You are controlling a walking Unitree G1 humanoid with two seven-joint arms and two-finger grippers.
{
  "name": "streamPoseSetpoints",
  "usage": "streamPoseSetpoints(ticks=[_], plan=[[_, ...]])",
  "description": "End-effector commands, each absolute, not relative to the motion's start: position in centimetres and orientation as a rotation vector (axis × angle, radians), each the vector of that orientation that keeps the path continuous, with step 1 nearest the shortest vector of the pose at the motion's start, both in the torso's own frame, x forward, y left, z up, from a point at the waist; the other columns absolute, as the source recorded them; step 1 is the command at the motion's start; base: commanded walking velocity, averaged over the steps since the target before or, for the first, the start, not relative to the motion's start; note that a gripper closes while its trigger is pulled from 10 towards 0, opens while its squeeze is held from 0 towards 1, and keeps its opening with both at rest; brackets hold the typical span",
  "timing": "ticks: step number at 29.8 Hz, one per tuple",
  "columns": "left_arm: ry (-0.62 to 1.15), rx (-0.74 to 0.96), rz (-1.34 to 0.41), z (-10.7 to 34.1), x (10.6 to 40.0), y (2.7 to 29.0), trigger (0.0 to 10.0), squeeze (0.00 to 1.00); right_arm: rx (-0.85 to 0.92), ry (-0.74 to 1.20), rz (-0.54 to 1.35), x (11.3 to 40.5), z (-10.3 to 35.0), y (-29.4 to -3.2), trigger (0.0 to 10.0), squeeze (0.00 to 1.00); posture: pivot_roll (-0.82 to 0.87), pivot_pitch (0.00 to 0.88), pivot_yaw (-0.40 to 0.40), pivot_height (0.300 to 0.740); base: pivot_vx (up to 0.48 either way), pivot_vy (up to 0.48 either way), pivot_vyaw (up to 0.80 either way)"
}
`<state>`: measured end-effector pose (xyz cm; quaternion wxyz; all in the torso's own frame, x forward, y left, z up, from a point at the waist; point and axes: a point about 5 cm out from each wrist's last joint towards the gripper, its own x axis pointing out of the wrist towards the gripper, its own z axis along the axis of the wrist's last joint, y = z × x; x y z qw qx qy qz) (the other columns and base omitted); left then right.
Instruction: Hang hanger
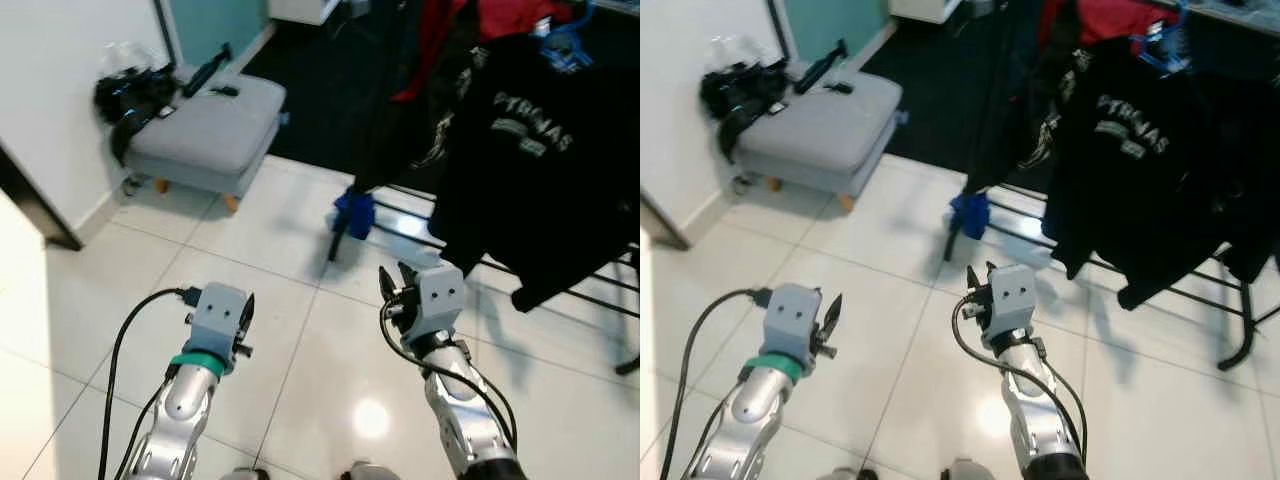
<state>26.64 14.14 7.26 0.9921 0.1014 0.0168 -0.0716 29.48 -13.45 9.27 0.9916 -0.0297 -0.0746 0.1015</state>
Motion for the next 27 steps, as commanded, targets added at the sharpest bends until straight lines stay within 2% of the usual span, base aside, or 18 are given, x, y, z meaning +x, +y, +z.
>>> streamPoseSetpoints(ticks=[1,6,27], plan=[[0.044,0.201,-0.169,6.9,26.5,13.7,10.0,0.0,-0.06,-0.114,0.172,29.0,8.4,-14.4,10.0,0.0,-0.12,0.05,0.035,0.74,0.0,0.0,0.0],[0.053,0.166,-0.184,7.3,26.6,13.2,10.0,0.0,-0.057,-0.115,0.166,29.2,8.5,-14.5,10.0,0.0,-0.11,0.047,0.035,0.74,0.0,0.0,-0.23],[0.01,0.162,-0.22,9.4,28.0,12.4,10.0,0.0,-0.052,-0.154,0.173,29.8,9.6,-14.4,10.0,0.0,-0.12,0.029,0.036,0.74,0.0,0.0,-0.8]])
